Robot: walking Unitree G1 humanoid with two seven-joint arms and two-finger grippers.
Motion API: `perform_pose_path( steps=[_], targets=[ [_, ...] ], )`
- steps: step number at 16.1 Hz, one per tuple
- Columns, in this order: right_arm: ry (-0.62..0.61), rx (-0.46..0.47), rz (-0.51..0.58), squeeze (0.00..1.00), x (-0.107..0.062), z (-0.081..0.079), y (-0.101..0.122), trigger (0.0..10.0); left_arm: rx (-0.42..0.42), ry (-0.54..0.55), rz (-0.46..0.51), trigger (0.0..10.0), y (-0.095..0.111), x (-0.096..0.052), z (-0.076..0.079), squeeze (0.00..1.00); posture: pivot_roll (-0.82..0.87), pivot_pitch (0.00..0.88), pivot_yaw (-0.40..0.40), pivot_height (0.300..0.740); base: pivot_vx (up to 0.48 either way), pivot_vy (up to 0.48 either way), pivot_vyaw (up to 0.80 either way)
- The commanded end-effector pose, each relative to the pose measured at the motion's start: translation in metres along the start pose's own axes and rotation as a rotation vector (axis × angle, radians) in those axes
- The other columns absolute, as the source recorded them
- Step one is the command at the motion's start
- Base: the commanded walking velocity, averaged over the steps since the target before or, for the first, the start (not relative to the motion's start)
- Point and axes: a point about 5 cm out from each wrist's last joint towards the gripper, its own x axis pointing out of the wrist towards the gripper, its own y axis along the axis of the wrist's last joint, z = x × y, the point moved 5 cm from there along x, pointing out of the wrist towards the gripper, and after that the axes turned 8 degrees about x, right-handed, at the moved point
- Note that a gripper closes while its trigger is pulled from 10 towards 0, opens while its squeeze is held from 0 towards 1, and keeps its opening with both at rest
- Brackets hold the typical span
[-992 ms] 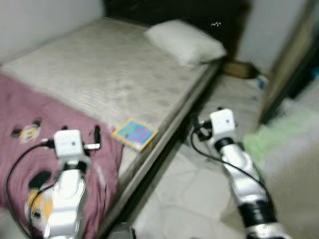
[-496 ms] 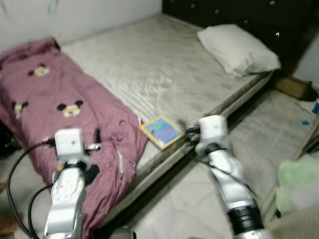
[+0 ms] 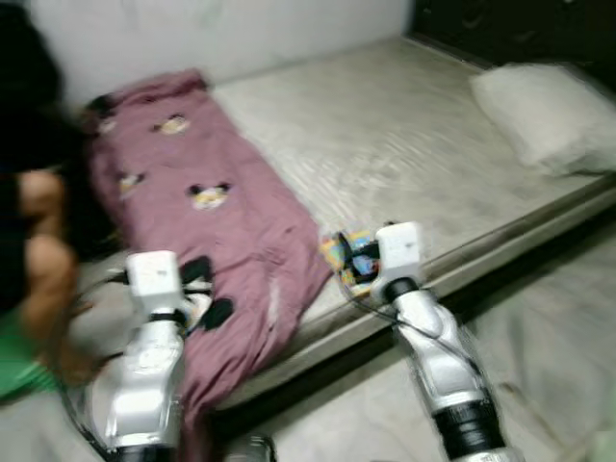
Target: Clean up the room
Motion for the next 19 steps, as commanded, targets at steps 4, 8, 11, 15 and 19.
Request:
perform_pose_path(
  steps=[4,8,11,15,19],
  targets=[
    [-0.005,0.020,-0.009,0.00,0.003,0.001,0.002,10.0,0.011,0.016,-0.005,10.0,0.003,0.001,-0.007,0.00,-0.11,0.000,0.003,0.740,0.000,0.000,0.80],
    [0.000,0.025,0.003,0.00,0.007,0.000,0.004,10.0,0.012,0.022,0.023,10.0,0.010,0.002,-0.008,0.00,-0.10,0.000,-0.002,0.740,0.000,0.000,0.34],
    [0.014,0.013,0.005,0.00,0.009,-0.006,0.005,10.0,0.019,0.022,0.025,10.0,0.012,0.002,-0.011,0.00,-0.10,0.000,0.003,0.740,0.000,0.000,0.73],
    [0.009,0.022,0.008,0.00,0.011,-0.006,0.004,10.0,0.024,0.022,0.028,10.0,0.012,0.004,-0.012,0.00,-0.10,0.000,0.012,0.740,0.000,0.000,0.80],
    [0.004,0.043,0.011,0.00,0.013,-0.006,0.005,10.0,0.021,0.008,0.038,10.0,0.015,0.005,-0.011,0.00,-0.09,0.000,0.014,0.740,0.000,0.000,0.51]
  ],
)
